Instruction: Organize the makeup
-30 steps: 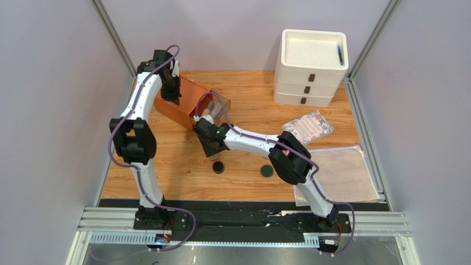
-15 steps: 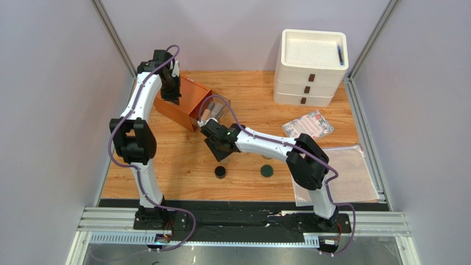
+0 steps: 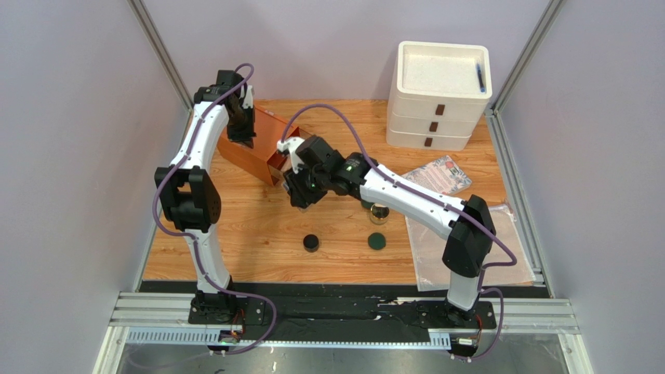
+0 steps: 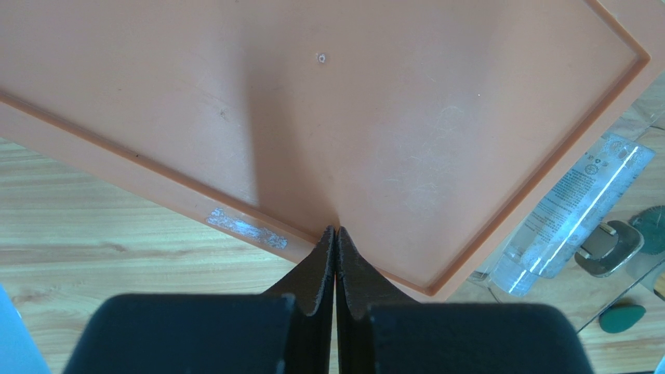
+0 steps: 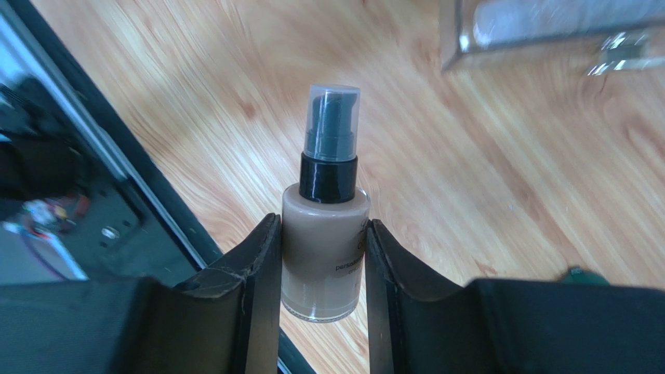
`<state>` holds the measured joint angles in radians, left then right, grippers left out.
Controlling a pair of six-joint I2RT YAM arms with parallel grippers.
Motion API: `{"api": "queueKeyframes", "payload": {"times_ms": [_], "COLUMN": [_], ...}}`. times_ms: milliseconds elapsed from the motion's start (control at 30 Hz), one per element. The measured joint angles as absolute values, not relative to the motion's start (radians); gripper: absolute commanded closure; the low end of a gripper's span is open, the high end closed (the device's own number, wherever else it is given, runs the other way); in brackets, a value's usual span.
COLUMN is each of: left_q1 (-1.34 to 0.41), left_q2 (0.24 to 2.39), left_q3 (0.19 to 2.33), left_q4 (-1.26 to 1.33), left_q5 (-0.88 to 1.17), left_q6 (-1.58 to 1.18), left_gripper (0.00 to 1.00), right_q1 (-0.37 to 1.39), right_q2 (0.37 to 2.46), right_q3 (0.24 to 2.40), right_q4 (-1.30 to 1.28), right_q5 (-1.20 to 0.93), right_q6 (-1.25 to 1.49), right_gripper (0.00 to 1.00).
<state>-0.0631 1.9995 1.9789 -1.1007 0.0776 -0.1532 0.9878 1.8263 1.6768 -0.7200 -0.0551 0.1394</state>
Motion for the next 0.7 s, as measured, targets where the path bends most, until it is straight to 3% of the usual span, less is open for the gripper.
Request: {"api": "queueKeyframes", "payload": {"times_ms": [300,700], "left_q1": [-0.063,-0.064], "left_q2": [2.01,2.012], "left_q3": [1.998,2.004], "left_q4": [-1.118,-1.124], "left_q5": [0.073,0.069], "left_q6": [-0.148,-0.139], "left_gripper": [1.0,1.0], "right_q1": [0.773,0.691], "right_q2": [1.917,2.136], "right_q3": [1.858,2.006], "right_q4": [-0.546,-0.513], "right_q5": [-0.241,-0.203], "right_q6": [0.416,0.793], "right_gripper": [1.0,0.96]}}
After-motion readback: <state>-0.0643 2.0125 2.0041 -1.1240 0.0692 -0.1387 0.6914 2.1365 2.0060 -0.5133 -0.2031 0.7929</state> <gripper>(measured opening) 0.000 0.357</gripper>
